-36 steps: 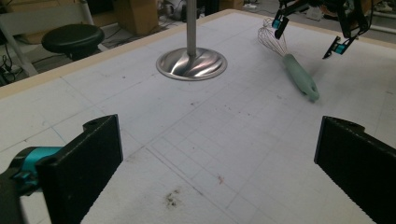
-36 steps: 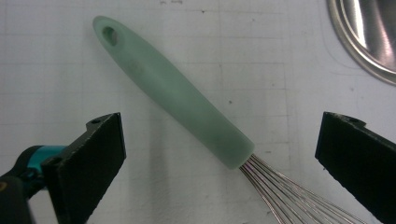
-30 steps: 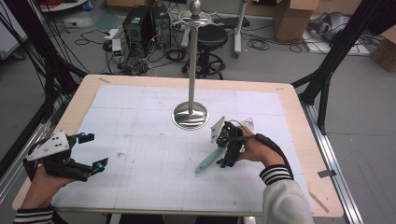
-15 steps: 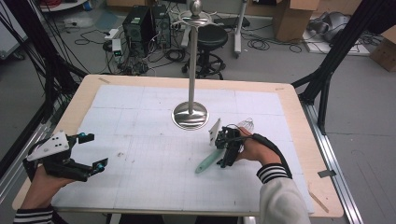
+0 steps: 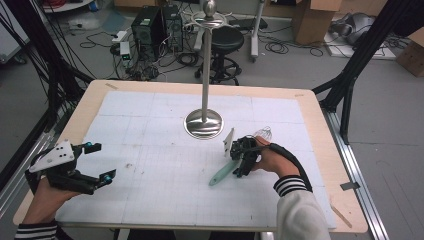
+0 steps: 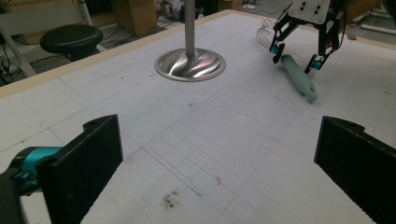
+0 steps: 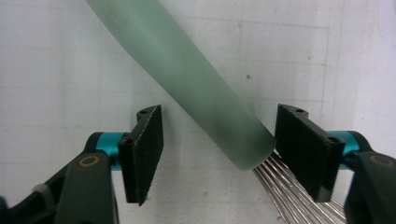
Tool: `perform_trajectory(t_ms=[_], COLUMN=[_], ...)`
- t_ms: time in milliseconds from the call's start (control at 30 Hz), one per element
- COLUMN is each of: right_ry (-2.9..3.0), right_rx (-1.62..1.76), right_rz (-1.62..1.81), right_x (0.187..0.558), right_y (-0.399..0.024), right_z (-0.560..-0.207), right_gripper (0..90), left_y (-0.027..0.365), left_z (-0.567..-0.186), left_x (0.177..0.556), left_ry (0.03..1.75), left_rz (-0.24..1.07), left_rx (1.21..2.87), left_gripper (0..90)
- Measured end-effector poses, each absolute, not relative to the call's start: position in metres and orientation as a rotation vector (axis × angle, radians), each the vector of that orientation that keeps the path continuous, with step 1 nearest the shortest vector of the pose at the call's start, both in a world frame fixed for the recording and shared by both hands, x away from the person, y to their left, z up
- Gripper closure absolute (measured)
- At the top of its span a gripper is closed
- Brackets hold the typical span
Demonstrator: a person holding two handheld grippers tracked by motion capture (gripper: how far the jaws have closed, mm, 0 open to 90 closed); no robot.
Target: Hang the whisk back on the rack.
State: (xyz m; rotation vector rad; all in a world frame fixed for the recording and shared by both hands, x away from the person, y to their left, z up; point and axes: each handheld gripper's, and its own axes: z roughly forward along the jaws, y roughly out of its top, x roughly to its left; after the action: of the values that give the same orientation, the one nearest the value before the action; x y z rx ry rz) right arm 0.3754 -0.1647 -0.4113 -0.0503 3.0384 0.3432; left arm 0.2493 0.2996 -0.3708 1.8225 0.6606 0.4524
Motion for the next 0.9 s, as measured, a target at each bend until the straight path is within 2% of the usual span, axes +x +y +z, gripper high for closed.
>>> perform_trajectory(t_ms=[133, 333, 567, 900], right_ry=[3.039, 3.049, 3.049, 3.071], right_rx=[-0.047, -0.054, -0.067, -0.106], right_rz=[0.331, 0.329, 0.309, 0.27], right_x=[0.3752, 0.3748, 0.3744, 0.3722], right_y=[-0.1637, -0.1623, -0.1608, -0.1584], right_z=[-0.4119, -0.4102, -0.4095, -0.4072], right_gripper=[35.6, 45.4, 49.6, 61.6], left_y=[0.2996, 0.2997, 0.2998, 0.2997], left_z=[-0.3707, -0.3706, -0.3704, -0.3704], left_x=[0.2494, 0.2496, 0.2494, 0.2496], left_ry=[0.661, 0.66, 0.661, 0.657], left_rz=[0.452, 0.453, 0.453, 0.449], left_rx=[1.822, 1.82, 1.818, 1.818], left_gripper=[1.7, 1.7, 1.7, 1.7])
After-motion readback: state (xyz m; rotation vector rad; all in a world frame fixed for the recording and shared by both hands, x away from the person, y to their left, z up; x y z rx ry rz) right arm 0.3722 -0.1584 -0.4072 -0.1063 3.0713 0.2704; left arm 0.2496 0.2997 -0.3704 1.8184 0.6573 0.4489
